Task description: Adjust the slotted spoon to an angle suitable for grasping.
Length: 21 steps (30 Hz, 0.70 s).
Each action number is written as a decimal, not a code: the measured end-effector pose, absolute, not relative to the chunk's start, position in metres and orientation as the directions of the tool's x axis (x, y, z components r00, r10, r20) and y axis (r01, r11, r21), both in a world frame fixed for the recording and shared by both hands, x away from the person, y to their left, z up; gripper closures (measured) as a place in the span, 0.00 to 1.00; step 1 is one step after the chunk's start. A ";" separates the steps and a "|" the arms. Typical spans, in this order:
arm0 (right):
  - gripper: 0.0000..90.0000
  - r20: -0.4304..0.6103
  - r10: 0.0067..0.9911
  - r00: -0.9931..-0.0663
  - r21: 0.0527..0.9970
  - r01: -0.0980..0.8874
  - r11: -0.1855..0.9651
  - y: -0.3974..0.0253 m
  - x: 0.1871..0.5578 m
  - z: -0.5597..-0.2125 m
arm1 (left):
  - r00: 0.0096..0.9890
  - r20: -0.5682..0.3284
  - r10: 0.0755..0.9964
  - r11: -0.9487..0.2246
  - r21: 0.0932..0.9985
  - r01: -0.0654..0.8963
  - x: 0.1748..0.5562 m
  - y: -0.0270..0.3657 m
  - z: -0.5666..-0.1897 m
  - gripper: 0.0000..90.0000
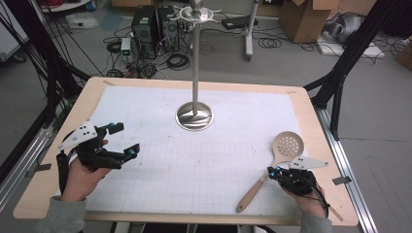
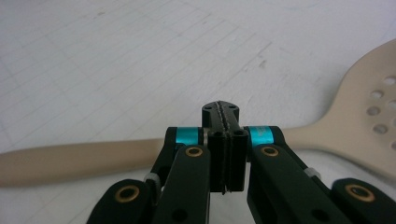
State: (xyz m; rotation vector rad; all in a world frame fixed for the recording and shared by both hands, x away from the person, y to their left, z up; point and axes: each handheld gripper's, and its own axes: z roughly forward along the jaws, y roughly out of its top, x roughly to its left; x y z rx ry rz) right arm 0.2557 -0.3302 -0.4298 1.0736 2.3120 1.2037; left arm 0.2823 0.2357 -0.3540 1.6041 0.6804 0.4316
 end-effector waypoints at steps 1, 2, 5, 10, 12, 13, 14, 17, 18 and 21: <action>1.00 0.056 0.740 -0.670 0.799 0.474 0.369 -0.330 0.253 -0.431 | 0.755 -0.106 0.647 -0.047 0.983 0.179 0.283 0.235 -0.354 0.02; 1.00 0.059 0.736 -0.674 0.795 0.478 0.374 -0.330 0.251 -0.432 | 0.755 -0.111 0.646 -0.044 0.982 0.182 0.283 0.235 -0.354 0.02; 1.00 0.067 0.726 -0.685 0.777 0.492 0.392 -0.331 0.245 -0.437 | 0.758 -0.107 0.643 -0.047 0.983 0.179 0.284 0.234 -0.354 0.02; 1.00 0.079 0.705 -0.705 0.769 0.493 0.407 -0.332 0.241 -0.446 | 0.762 -0.109 0.639 -0.049 0.982 0.181 0.286 0.230 -0.354 0.02; 1.00 0.074 0.688 -0.722 0.769 0.481 0.422 -0.329 0.241 -0.447 | 0.762 -0.109 0.638 -0.050 0.982 0.182 0.285 0.229 -0.354 0.02; 1.00 0.075 0.687 -0.722 0.770 0.480 0.420 -0.329 0.241 -0.447 | 0.763 -0.108 0.637 -0.050 0.982 0.181 0.286 0.229 -0.354 0.02; 1.00 0.081 0.683 -0.726 0.771 0.479 0.419 -0.328 0.241 -0.447 | 0.763 -0.108 0.637 -0.050 0.982 0.180 0.286 0.229 -0.354 0.02; 1.00 0.099 0.670 -0.736 0.769 0.484 0.417 -0.325 0.243 -0.448 | 0.760 -0.109 0.640 -0.047 0.982 0.181 0.286 0.231 -0.354 0.02; 1.00 0.104 0.667 -0.738 0.767 0.486 0.419 -0.323 0.243 -0.448 | 0.757 -0.110 0.644 -0.046 0.982 0.182 0.286 0.232 -0.354 0.02; 1.00 0.097 0.661 -0.744 0.765 0.481 0.428 -0.317 0.246 -0.448 | 0.756 -0.111 0.645 -0.043 0.983 0.180 0.285 0.234 -0.354 0.02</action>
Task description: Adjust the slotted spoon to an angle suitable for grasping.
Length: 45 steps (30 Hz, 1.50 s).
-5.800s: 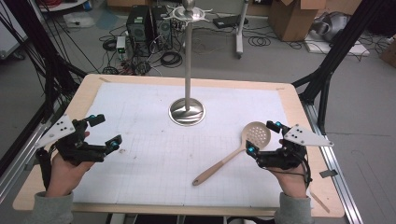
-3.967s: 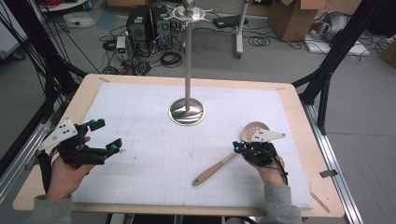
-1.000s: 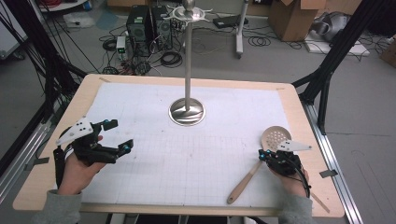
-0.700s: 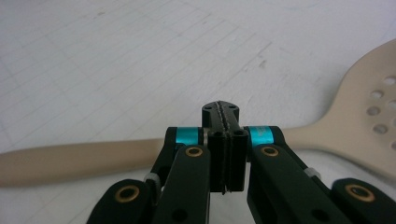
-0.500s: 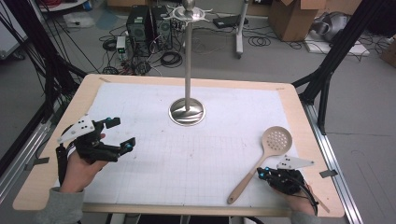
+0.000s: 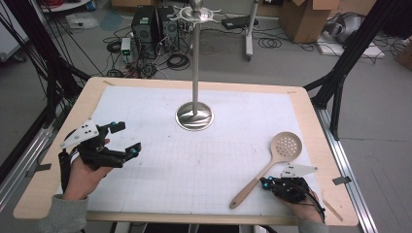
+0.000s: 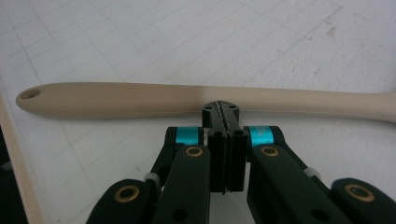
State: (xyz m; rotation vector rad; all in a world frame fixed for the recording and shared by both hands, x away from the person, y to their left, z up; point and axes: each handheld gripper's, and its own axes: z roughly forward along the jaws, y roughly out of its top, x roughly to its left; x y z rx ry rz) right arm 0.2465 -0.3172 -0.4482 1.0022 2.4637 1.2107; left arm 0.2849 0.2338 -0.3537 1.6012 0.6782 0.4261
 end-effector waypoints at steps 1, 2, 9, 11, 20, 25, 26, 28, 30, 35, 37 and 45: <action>1.00 0.099 0.661 -0.744 0.764 0.482 0.428 -0.316 0.247 -0.448 | 0.756 -0.111 0.645 -0.043 0.983 0.180 0.284 0.234 -0.353 0.02; 1.00 0.097 0.662 -0.743 0.764 0.482 0.428 -0.314 0.249 -0.448 | 0.754 -0.109 0.647 -0.043 0.983 0.179 0.284 0.234 -0.353 0.02; 1.00 0.074 0.666 -0.742 0.767 0.469 0.438 -0.302 0.257 -0.448 | 0.751 -0.106 0.652 -0.048 0.982 0.180 0.281 0.236 -0.354 0.02; 1.00 0.068 0.670 -0.739 0.767 0.468 0.439 -0.298 0.260 -0.448 | 0.747 -0.105 0.657 -0.048 0.982 0.181 0.280 0.238 -0.354 0.02; 1.00 0.058 0.687 -0.724 0.764 0.475 0.437 -0.284 0.273 -0.448 | 0.730 -0.105 0.676 -0.042 0.983 0.181 0.273 0.249 -0.354 0.02; 1.00 0.047 0.705 -0.708 0.765 0.479 0.431 -0.276 0.281 -0.448 | 0.721 -0.101 0.685 -0.044 0.983 0.180 0.269 0.254 -0.355 0.02; 1.00 0.041 0.708 -0.705 0.766 0.477 0.431 -0.274 0.283 -0.448 | 0.721 -0.102 0.686 -0.044 0.983 0.181 0.268 0.254 -0.355 0.02; 1.00 0.041 0.715 -0.698 0.767 0.480 0.426 -0.272 0.285 -0.448 | 0.717 -0.103 0.690 -0.040 0.983 0.180 0.267 0.257 -0.355 0.02; 1.00 0.035 0.721 -0.692 0.768 0.481 0.423 -0.270 0.289 -0.448 | 0.712 -0.103 0.694 -0.038 0.983 0.180 0.266 0.259 -0.355 0.02; 1.00 0.029 0.740 -0.672 0.767 0.490 0.415 -0.265 0.294 -0.448 | 0.705 -0.104 0.702 -0.037 0.983 0.182 0.263 0.263 -0.355 0.02; 1.00 0.022 0.747 -0.664 0.768 0.490 0.412 -0.262 0.297 -0.448 | 0.702 -0.105 0.704 -0.035 0.982 0.183 0.262 0.264 -0.355 0.02; 1.00 0.010 0.778 -0.628 0.768 0.503 0.397 -0.255 0.307 -0.448 | 0.691 -0.106 0.715 -0.034 0.982 0.186 0.259 0.269 -0.356 0.02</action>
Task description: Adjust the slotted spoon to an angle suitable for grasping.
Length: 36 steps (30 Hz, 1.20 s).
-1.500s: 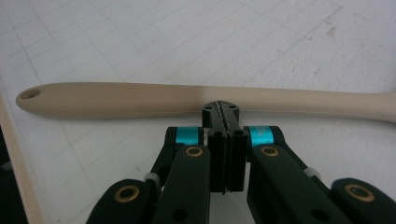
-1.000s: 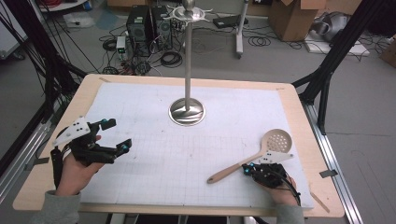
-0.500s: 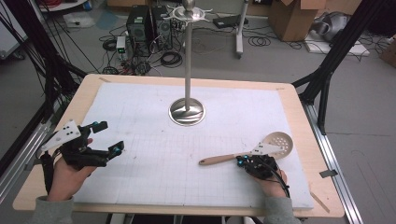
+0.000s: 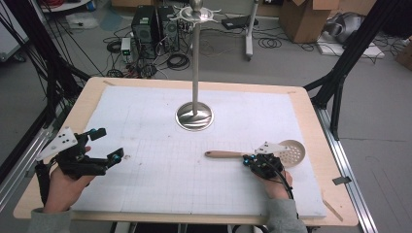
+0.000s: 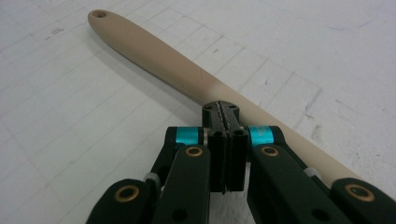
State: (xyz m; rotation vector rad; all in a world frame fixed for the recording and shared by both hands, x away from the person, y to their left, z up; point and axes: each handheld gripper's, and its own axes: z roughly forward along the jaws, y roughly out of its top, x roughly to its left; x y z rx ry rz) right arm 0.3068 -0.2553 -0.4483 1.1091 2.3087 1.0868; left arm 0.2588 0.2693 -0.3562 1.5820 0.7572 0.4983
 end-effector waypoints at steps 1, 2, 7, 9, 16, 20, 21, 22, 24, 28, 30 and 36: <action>1.00 0.010 0.781 -0.624 0.767 0.506 0.395 -0.255 0.308 -0.448 | 0.690 -0.105 0.716 -0.035 0.982 0.186 0.258 0.270 -0.356 0.02; 1.00 0.011 0.783 -0.622 0.767 0.507 0.393 -0.254 0.309 -0.448 | 0.689 -0.106 0.717 -0.034 0.982 0.186 0.258 0.270 -0.356 0.02; 1.00 -0.011 0.794 -0.608 0.773 0.498 0.392 -0.254 0.311 -0.446 | 0.686 -0.105 0.720 -0.032 0.982 0.185 0.256 0.273 -0.356 0.02; 1.00 -0.004 0.813 -0.582 0.792 0.494 0.358 -0.260 0.311 -0.441 | 0.685 -0.107 0.721 -0.030 0.982 0.185 0.257 0.274 -0.356 0.02; 1.00 -0.010 0.855 -0.519 0.797 0.512 0.320 -0.283 0.318 -0.433 | 0.684 -0.111 0.721 -0.034 0.980 0.195 0.258 0.272 -0.359 0.02; 1.00 -0.027 0.866 -0.499 0.789 0.521 0.325 -0.289 0.323 -0.430 | 0.684 -0.110 0.721 -0.038 0.979 0.198 0.258 0.271 -0.360 0.02; 1.00 -0.029 0.871 -0.490 0.786 0.527 0.322 -0.291 0.324 -0.430 | 0.684 -0.111 0.721 -0.038 0.979 0.199 0.258 0.271 -0.360 0.02; 1.00 -0.026 0.874 -0.486 0.786 0.530 0.318 -0.292 0.325 -0.431 | 0.684 -0.111 0.721 -0.039 0.979 0.201 0.259 0.271 -0.361 0.02; 1.00 -0.020 0.877 -0.480 0.776 0.545 0.317 -0.293 0.327 -0.432 | 0.684 -0.113 0.721 -0.039 0.978 0.203 0.259 0.270 -0.361 0.02; 1.00 -0.034 0.884 -0.466 0.755 0.568 0.328 -0.294 0.330 -0.436 | 0.686 -0.112 0.719 -0.041 0.979 0.202 0.258 0.270 -0.361 0.02; 1.00 -0.041 0.888 -0.459 0.743 0.580 0.334 -0.294 0.331 -0.438 | 0.687 -0.111 0.719 -0.040 0.979 0.200 0.258 0.271 -0.361 0.02; 1.00 -0.073 0.894 -0.442 0.723 0.594 0.353 -0.293 0.333 -0.441 | 0.684 -0.111 0.721 -0.039 0.979 0.201 0.258 0.271 -0.360 0.02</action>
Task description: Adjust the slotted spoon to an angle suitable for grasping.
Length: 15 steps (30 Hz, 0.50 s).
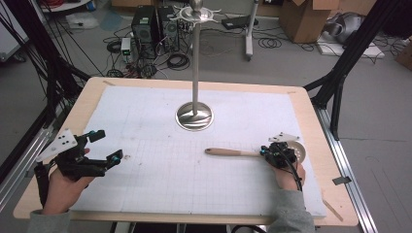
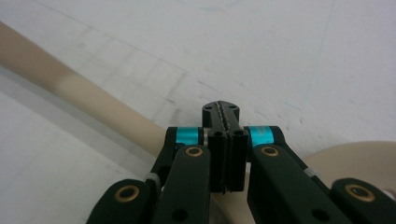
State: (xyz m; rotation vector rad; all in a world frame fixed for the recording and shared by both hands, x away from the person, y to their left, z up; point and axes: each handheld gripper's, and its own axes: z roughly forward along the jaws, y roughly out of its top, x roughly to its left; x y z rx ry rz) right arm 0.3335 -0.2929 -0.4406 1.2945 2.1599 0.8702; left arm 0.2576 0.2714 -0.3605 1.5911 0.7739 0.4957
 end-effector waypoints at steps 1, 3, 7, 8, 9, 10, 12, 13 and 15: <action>1.00 -0.068 0.897 -0.436 0.723 0.598 0.345 -0.294 0.334 -0.441 | 0.685 -0.111 0.720 -0.040 0.979 0.201 0.257 0.271 -0.360 0.02; 1.00 -0.070 0.895 -0.440 0.724 0.595 0.350 -0.294 0.334 -0.441 | 0.685 -0.111 0.720 -0.040 0.979 0.201 0.257 0.271 -0.360 0.02; 1.00 -0.068 0.899 -0.433 0.723 0.600 0.344 -0.294 0.331 -0.441 | 0.685 -0.111 0.720 -0.039 0.979 0.200 0.258 0.272 -0.360 0.02; 1.00 -0.064 0.901 -0.428 0.724 0.601 0.337 -0.294 0.330 -0.441 | 0.683 -0.115 0.721 -0.035 0.979 0.201 0.258 0.273 -0.360 0.02; 1.00 -0.064 0.903 -0.425 0.725 0.602 0.335 -0.294 0.328 -0.441 | 0.684 -0.115 0.720 -0.035 0.979 0.201 0.258 0.273 -0.360 0.02; 1.00 -0.062 0.903 -0.425 0.725 0.603 0.333 -0.295 0.326 -0.441 | 0.683 -0.116 0.721 -0.034 0.979 0.202 0.258 0.273 -0.360 0.02; 1.00 -0.059 0.905 -0.421 0.730 0.600 0.326 -0.297 0.322 -0.442 | 0.685 -0.116 0.720 -0.034 0.979 0.201 0.259 0.273 -0.360 0.02; 1.00 -0.050 0.908 -0.416 0.731 0.604 0.317 -0.298 0.319 -0.442 | 0.685 -0.115 0.720 -0.035 0.979 0.201 0.259 0.272 -0.360 0.02; 1.00 -0.051 0.913 -0.405 0.731 0.607 0.310 -0.298 0.313 -0.442 | 0.687 -0.116 0.717 -0.035 0.979 0.201 0.259 0.271 -0.361 0.02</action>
